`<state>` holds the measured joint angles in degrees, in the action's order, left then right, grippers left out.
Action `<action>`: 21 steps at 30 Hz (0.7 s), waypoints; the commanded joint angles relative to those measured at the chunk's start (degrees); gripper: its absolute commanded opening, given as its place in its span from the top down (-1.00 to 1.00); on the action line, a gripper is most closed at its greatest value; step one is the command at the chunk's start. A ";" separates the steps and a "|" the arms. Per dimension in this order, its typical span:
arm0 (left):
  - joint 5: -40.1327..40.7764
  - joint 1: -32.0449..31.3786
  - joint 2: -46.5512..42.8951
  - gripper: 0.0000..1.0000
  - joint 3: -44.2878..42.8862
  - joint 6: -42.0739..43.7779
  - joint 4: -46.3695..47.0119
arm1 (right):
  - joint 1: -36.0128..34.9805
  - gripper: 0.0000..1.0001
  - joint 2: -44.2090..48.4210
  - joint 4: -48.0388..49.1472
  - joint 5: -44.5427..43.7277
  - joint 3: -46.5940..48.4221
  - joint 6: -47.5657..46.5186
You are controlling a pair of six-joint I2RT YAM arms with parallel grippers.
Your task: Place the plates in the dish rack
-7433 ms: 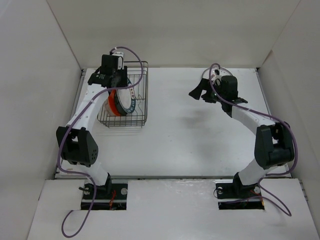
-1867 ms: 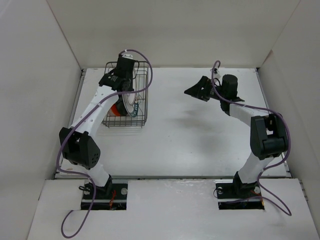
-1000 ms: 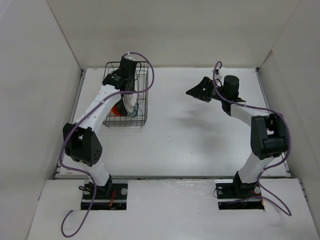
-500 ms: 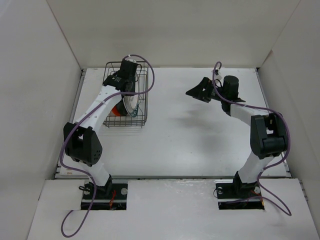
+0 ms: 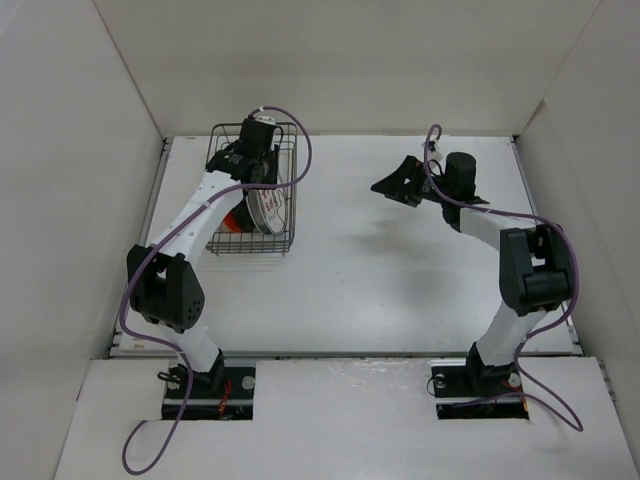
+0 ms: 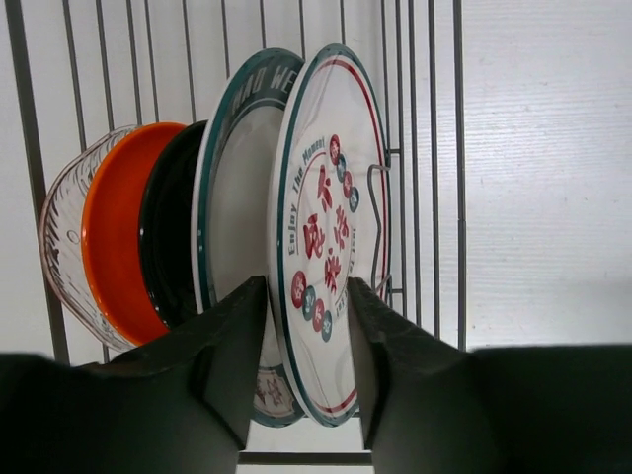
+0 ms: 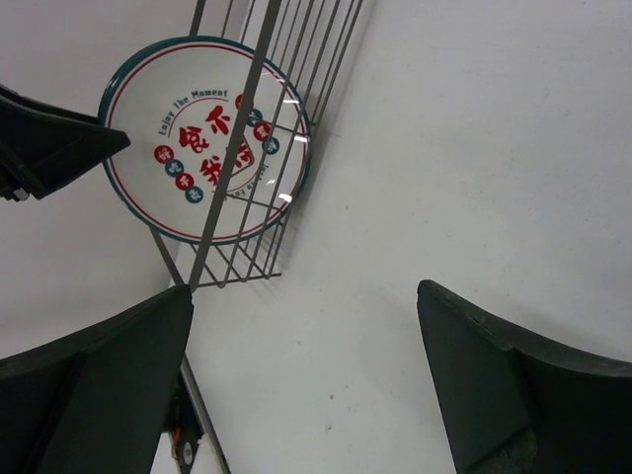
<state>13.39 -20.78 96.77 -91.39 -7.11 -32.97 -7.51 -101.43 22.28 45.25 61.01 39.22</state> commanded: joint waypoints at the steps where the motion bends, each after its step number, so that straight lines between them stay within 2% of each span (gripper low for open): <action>1: -2.22 0.03 -2.55 0.26 -1.15 0.70 1.15 | 0.39 -1.00 -0.70 1.89 1.41 0.25 -0.81; 4: -1.62 0.03 -3.69 0.26 -2.30 1.23 0.54 | 0.39 -1.00 -0.70 1.89 1.42 0.86 -0.81; 8: 2.33 0.03 -4.93 0.10 -4.14 1.75 0.01 | 0.39 -1.00 0.34 1.89 1.42 0.86 -1.42; 9: 4.52 0.03 -5.53 -0.07 -4.14 2.28 0.01 | 0.91 -1.00 1.48 0.84 0.11 0.86 -1.95; 12: 5.77 1.43 -7.20 -0.35 -4.76 2.89 0.01 | 0.92 -1.00 5.35 -6.88 -4.99 2.79 -7.55; 16: 5.25 3.28 -9.31 -0.50 -7.92 4.56 -1.39 | 1.62 -1.00 9.13 -14.19 -8.24 4.64 -11.00; 21: 6.04 3.98 -13.62 -0.78 -8.62 5.97 -0.25 | 1.62 -1.00 14.93 -23.06 -17.91 5.26 -13.72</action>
<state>18.00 -17.06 87.96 -97.51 -2.96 -34.09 -6.33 -90.67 5.21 34.15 63.33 29.69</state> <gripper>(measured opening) 0.875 0.995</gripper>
